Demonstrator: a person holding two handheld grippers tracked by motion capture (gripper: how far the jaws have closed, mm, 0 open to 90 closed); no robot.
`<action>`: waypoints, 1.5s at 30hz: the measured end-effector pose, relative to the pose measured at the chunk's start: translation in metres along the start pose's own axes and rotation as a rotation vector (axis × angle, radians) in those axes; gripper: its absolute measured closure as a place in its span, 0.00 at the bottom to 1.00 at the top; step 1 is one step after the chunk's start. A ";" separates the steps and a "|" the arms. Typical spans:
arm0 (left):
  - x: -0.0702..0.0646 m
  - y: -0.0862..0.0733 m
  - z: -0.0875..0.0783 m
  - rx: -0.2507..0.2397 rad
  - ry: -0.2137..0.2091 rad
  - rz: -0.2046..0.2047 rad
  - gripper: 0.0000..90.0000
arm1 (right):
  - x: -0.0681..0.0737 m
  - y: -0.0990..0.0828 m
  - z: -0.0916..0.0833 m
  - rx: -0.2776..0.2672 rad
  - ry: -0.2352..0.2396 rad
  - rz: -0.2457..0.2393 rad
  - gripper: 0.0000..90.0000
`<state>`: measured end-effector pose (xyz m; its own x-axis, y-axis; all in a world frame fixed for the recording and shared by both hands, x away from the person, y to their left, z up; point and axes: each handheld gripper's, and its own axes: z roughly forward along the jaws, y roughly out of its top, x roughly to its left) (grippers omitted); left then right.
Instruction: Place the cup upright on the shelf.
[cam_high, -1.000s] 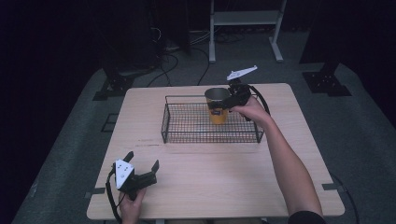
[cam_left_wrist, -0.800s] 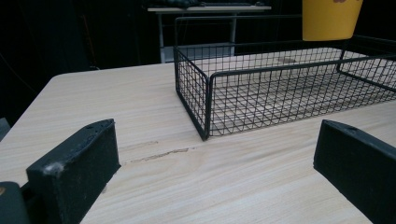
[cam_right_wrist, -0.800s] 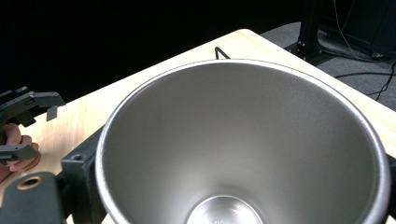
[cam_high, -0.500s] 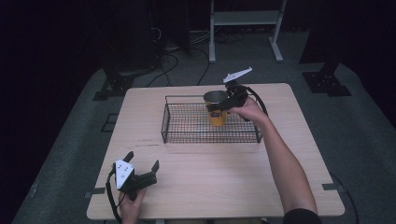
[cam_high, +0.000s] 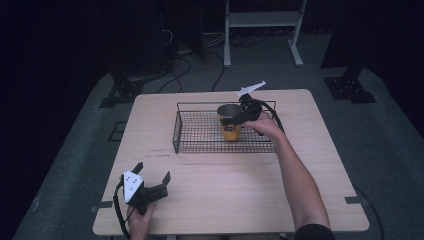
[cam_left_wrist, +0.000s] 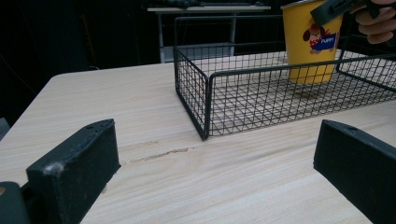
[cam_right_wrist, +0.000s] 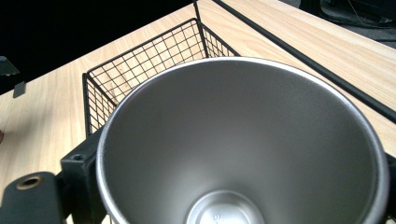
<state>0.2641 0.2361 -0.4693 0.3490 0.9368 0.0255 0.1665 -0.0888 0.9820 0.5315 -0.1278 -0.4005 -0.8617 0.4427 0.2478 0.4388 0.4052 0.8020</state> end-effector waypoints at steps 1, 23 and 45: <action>0.000 0.000 0.000 -0.001 0.000 0.000 0.00 | 0.000 -0.001 0.002 0.003 -0.004 -0.002 0.11; 0.000 0.000 0.000 -0.001 -0.001 0.003 0.00 | -0.008 -0.012 0.003 -0.027 -0.080 -0.010 0.11; -0.001 0.000 0.000 0.002 0.001 0.008 0.00 | -0.003 -0.021 0.003 0.001 -0.092 -0.054 0.10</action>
<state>0.2639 0.2352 -0.4693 0.3494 0.9364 0.0332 0.1652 -0.0965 0.9815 0.5260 -0.1354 -0.4192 -0.8572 0.4916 0.1536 0.3928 0.4309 0.8124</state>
